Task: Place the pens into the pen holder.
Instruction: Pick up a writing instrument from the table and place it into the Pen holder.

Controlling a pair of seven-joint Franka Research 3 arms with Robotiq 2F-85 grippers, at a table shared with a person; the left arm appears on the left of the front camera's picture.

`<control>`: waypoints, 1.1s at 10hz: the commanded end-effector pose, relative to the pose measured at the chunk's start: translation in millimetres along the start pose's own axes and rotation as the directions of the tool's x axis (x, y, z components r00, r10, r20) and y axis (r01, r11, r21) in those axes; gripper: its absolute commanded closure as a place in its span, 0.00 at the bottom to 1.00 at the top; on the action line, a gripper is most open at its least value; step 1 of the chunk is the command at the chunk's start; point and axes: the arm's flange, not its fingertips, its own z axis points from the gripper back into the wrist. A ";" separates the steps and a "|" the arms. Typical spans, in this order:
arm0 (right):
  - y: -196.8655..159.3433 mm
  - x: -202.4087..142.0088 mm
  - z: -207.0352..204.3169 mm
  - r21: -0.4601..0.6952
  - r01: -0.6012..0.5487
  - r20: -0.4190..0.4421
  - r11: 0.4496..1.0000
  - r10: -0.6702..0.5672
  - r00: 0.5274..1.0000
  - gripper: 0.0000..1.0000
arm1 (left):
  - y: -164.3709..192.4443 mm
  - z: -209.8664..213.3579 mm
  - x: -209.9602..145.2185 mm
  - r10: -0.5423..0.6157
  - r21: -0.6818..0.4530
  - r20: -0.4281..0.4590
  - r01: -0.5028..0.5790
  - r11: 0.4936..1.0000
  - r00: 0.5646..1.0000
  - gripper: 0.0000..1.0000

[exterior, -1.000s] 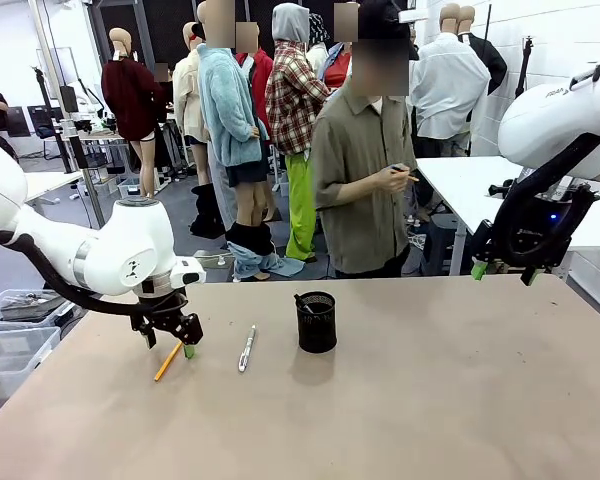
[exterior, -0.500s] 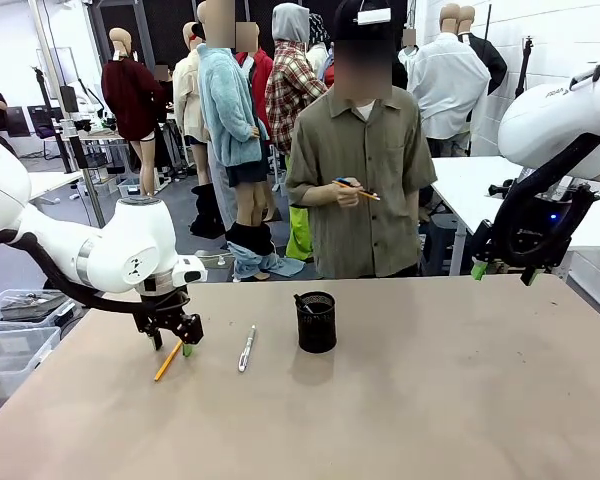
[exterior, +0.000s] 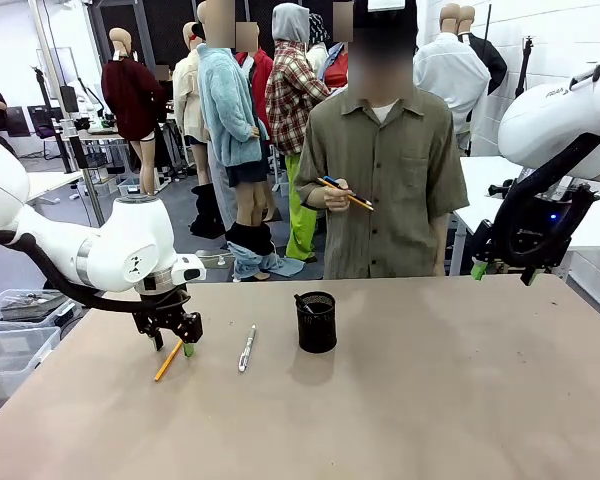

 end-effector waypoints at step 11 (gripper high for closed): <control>0.4 -0.8 -1.0 -0.013 0.006 -0.001 1.000 -0.006 1.000 0.00 | 1.3 -1.7 -4.1 -0.002 -0.004 -0.049 0.002 1.000 0.999 1.00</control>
